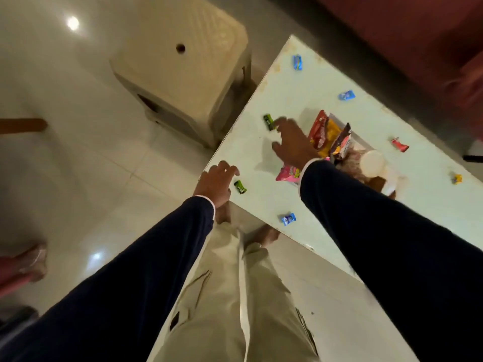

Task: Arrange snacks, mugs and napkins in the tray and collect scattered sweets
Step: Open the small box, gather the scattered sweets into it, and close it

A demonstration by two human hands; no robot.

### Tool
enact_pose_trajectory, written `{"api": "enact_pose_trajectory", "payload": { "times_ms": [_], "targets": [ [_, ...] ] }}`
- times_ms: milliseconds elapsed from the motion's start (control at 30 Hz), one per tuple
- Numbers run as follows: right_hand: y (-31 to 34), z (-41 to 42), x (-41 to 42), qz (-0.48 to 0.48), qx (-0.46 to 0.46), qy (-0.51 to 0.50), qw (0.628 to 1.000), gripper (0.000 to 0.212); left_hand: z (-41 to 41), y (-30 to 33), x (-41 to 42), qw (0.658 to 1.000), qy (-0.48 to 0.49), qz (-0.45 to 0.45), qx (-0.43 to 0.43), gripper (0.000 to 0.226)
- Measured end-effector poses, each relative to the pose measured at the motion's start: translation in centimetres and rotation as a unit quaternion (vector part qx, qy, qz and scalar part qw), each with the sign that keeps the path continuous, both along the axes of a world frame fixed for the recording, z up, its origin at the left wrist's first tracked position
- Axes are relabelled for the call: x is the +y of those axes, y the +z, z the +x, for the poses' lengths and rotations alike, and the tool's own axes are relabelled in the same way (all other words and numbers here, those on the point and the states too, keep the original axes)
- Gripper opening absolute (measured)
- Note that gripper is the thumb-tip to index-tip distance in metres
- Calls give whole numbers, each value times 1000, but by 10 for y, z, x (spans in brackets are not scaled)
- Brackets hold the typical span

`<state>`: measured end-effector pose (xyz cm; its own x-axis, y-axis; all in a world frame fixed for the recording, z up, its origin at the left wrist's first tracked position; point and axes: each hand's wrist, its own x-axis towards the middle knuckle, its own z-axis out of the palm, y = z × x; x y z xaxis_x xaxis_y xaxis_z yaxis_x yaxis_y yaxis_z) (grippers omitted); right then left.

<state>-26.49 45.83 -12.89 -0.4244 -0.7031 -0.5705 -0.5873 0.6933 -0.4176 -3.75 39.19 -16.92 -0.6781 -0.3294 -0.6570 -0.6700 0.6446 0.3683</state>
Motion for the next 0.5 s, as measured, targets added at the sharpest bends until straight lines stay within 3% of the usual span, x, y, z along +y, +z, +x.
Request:
{"api": "enact_pose_trajectory", "payload": {
  "times_ms": [167, 267, 367, 500],
  "targets": [
    [-71, -12, -28, 1, 16, -51, 999, 54, 2, -56, 4, 995, -86, -13, 44, 65],
    [-98, -10, -36, 26, 32, -40, 998, 53, 4, -73, 8, 982, -160, -61, 81, 60],
    [-109, -8, -39, 27, 77, 12, 997, 38, 3, -82, 11, 960, -230, -114, 109, 43],
    [-104, -8, -42, 25, 48, 40, 998, 24, -1, -79, 11, 946, -278, -139, 98, 36]
  ]
}}
